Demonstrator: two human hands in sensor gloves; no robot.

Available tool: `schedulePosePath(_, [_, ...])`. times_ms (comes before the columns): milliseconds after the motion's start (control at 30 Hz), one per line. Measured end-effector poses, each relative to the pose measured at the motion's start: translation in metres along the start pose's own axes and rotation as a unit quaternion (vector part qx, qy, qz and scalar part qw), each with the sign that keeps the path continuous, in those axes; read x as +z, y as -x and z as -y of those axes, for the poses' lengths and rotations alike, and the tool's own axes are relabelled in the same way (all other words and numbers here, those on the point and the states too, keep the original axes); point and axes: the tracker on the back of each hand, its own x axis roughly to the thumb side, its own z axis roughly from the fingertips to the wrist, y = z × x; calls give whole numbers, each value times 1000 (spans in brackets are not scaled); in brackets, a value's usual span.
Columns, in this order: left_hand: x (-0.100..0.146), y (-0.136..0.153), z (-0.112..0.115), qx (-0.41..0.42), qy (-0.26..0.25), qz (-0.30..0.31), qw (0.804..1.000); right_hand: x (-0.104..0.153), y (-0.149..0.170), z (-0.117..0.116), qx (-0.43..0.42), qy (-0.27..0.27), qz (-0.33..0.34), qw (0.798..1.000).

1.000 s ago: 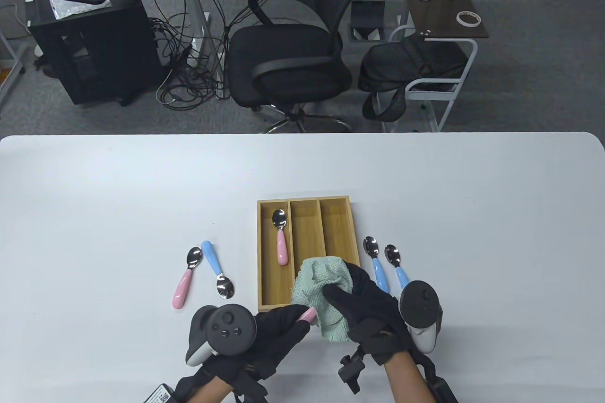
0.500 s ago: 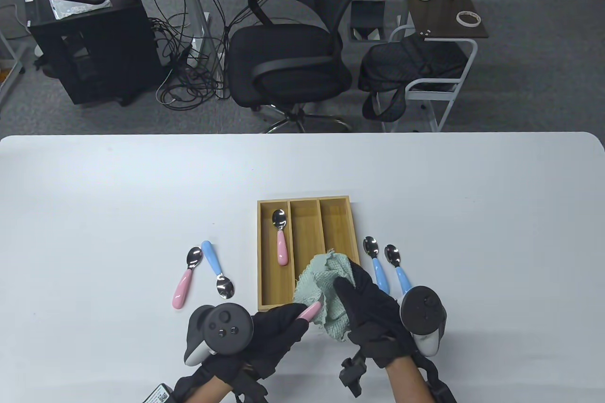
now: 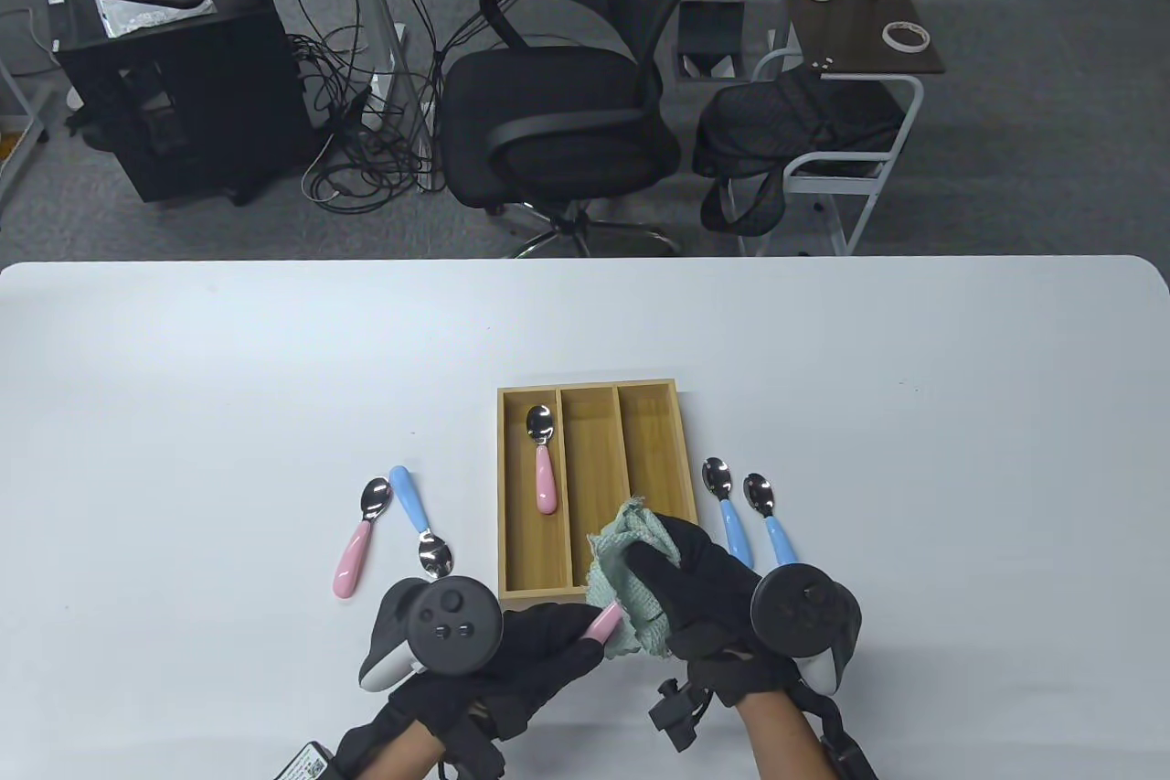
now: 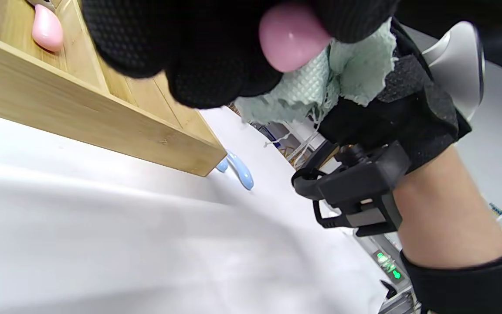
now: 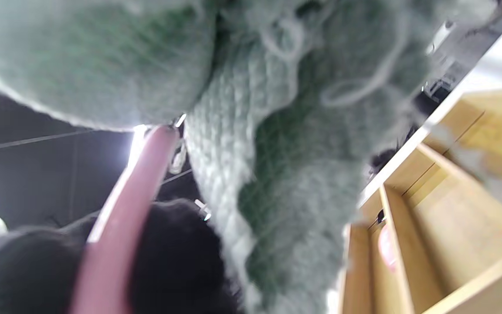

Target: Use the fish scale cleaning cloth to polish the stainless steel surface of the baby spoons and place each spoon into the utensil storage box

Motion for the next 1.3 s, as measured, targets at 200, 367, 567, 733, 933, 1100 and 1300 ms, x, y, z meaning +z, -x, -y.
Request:
schedulePosePath(200, [1,-6,-3,2,-4,13,1000,1,-2,6,63,0,-9,998])
schedulePosePath(367, [2,-5,-1,-15,-11,7,1000,-5,12,0,-113,-168,-63,977])
schedulePosePath(567, [0,-3,-3,8,-12,1,1000,-7,14,0,-87,-46,-76,992])
schedulePosePath(733, [8,10,-30,25,-77,-55,995,1,26,42,-125,114,-116,979])
schedulePosePath(933, [-24,47,-57,-23,-134,-270,953,3,35,49,-240,119,-146,952])
schedulePosePath(1100, [-62,57,-45,-97,-86,-352,927,2,26,40,-165,102,-115,974])
schedulePosePath(1300, [-87,62,-33,-197,-50,-407,891,2,20,41,-152,102,-96,978])
